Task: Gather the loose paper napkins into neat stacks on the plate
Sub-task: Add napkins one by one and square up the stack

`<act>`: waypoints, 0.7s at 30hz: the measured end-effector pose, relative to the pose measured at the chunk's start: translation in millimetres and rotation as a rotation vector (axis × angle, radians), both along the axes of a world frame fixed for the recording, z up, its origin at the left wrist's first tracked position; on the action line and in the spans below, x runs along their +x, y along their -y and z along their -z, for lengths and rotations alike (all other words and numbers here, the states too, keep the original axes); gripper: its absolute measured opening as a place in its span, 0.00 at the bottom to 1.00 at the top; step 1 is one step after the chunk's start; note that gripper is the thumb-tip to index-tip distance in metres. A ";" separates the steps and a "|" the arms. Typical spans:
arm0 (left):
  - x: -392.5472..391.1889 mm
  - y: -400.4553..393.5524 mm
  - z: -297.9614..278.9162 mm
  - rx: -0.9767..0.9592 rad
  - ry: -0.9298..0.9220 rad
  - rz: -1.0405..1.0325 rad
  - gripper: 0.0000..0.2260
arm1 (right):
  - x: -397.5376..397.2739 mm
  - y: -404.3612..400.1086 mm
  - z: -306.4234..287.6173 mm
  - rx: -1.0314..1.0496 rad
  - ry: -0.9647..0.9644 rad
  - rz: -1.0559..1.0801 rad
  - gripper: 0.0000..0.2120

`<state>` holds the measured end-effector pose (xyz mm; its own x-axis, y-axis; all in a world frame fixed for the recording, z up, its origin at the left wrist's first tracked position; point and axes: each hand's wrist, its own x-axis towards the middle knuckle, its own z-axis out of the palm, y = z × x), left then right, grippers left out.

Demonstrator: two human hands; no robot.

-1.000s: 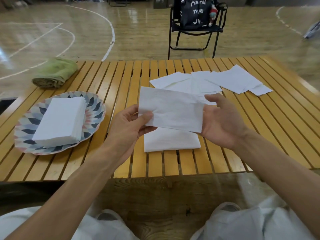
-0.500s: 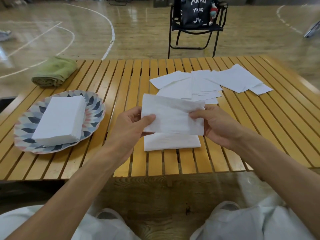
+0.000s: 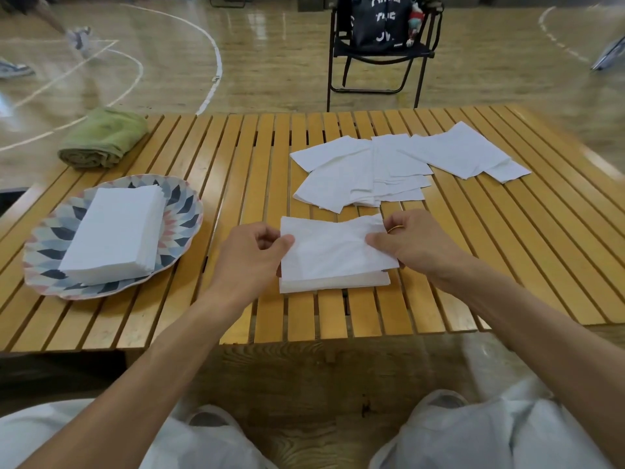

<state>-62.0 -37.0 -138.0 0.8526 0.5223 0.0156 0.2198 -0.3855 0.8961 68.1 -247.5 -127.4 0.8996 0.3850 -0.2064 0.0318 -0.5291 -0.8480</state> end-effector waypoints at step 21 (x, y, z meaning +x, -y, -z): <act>4.8 -3.7 15.0 0.232 -0.122 0.029 0.05 | 1.0 -2.6 5.5 -0.324 0.200 -0.071 0.05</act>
